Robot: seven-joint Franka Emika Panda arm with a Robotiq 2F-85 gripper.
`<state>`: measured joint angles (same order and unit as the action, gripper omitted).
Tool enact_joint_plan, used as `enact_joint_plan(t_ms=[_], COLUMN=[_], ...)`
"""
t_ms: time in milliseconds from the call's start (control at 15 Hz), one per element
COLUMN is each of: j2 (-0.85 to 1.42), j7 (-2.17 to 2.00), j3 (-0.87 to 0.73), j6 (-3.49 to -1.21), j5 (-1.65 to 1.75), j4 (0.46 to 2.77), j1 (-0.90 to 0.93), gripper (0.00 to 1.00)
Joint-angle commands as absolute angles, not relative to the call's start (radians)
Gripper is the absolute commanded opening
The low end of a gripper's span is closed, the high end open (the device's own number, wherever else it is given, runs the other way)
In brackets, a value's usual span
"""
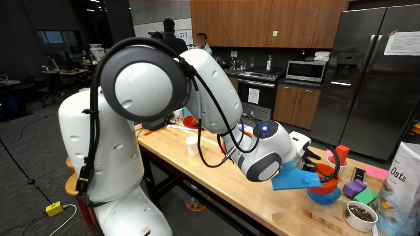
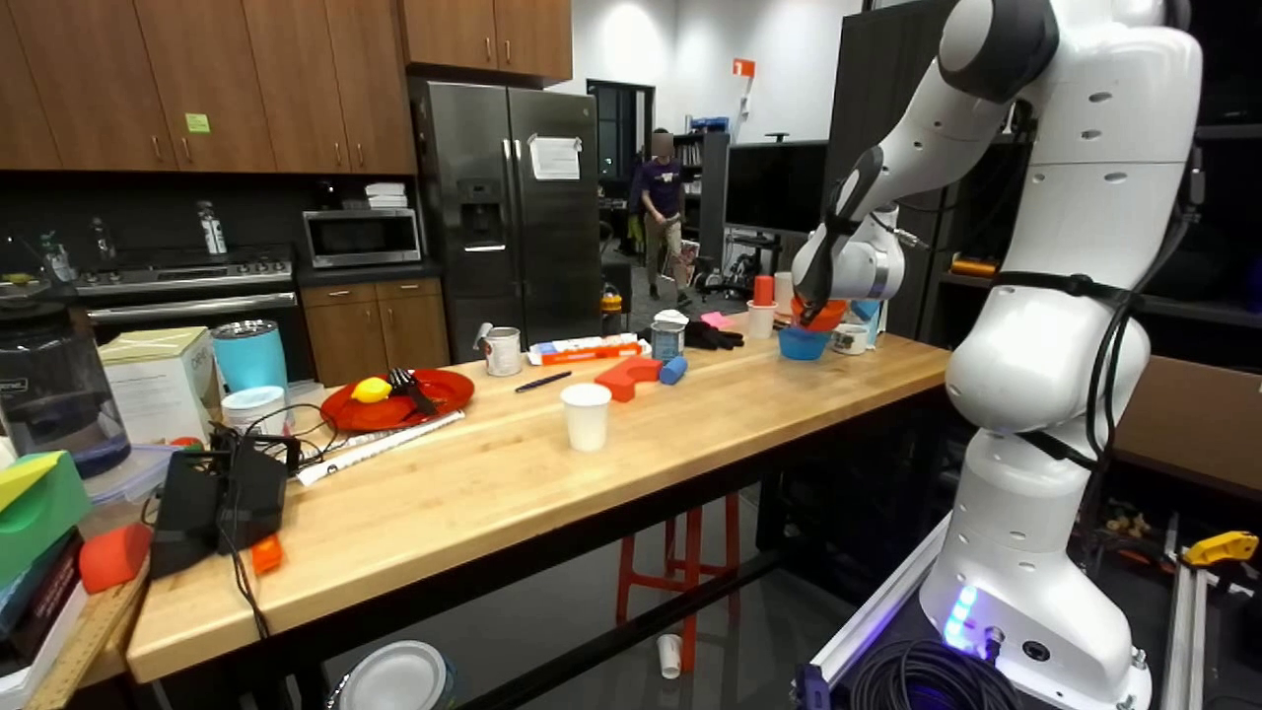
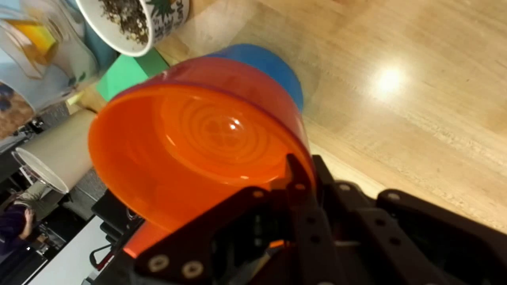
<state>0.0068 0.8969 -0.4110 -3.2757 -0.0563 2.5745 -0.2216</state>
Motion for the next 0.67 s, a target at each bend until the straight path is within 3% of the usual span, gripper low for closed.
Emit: enact_joint_plan(t_ms=[0,600], j2=[-0.053,-0.141], j7=[0.774,0.581], j3=[-0.396,-0.38], j6=[-3.298,-3.277], j5=[0.042,0.188], j4=[2.635,2.656], j1=[-0.288,-0.331], gripper=[0.02,0.02])
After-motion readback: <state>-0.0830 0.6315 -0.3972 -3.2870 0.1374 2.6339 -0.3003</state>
